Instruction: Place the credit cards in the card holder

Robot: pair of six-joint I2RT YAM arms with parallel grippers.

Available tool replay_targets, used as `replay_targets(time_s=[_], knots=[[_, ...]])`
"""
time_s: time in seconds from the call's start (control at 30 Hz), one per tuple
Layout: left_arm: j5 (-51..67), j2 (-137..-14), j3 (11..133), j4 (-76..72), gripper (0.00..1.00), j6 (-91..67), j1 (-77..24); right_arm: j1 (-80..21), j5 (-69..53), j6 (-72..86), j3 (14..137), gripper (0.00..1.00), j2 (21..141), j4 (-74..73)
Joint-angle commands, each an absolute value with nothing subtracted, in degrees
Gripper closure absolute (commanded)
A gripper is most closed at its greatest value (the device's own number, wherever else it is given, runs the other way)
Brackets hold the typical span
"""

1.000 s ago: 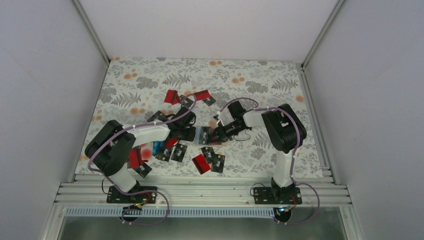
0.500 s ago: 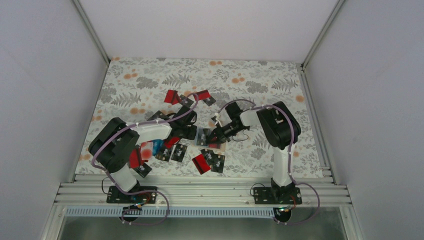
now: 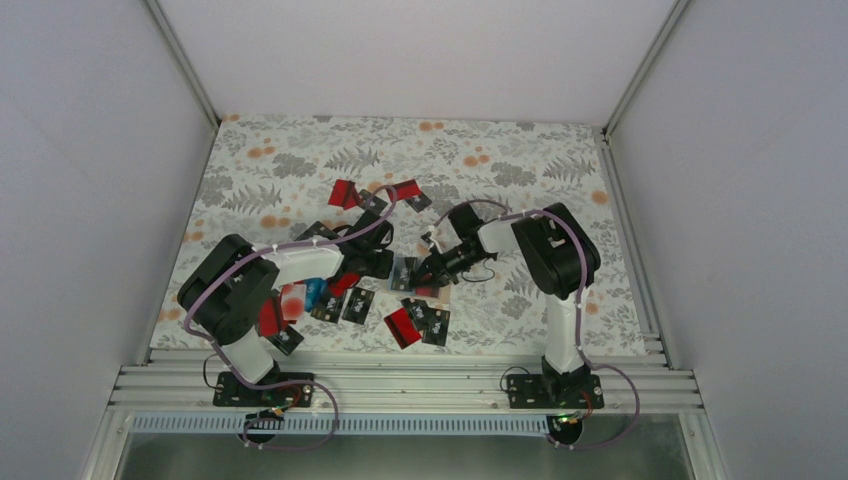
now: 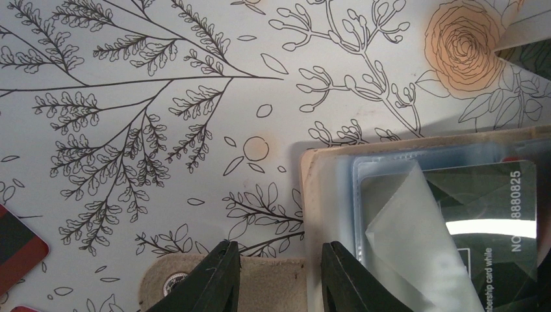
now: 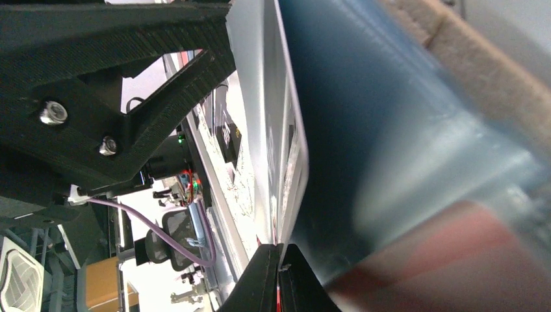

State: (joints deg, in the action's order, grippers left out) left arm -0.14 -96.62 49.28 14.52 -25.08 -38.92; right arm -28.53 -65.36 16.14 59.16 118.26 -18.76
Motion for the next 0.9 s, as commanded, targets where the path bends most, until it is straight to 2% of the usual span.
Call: replay_targets(time_s=[0.0, 0.17, 0.57, 0.67, 0.87], knots=[[2.3, -98.1, 49.0, 13.6, 0.67, -25.8, -38.9, -31.0, -63.4, 17.8, 59.7, 0.95, 119.9, -17.7], [2.1, -97.4, 48.7, 13.8, 0.67, -26.0, -38.9, -31.3, -61.1, 17.3, 59.9, 0.86, 118.6, -19.7], [0.5, -94.7, 48.7, 16.0, 0.67, -26.0, -38.9, -31.2, -51.7, 16.9, 59.2, 0.48, 110.9, -25.9], [0.1, -93.9, 48.9, 16.9, 0.67, -25.8, -38.9, -31.2, -49.2, 17.0, 58.4, 0.44, 108.3, -27.3], [-0.5, -92.4, 49.4, 18.7, 0.67, -26.0, -38.9, -31.1, -45.2, 17.4, 56.4, 0.42, 103.2, -29.6]])
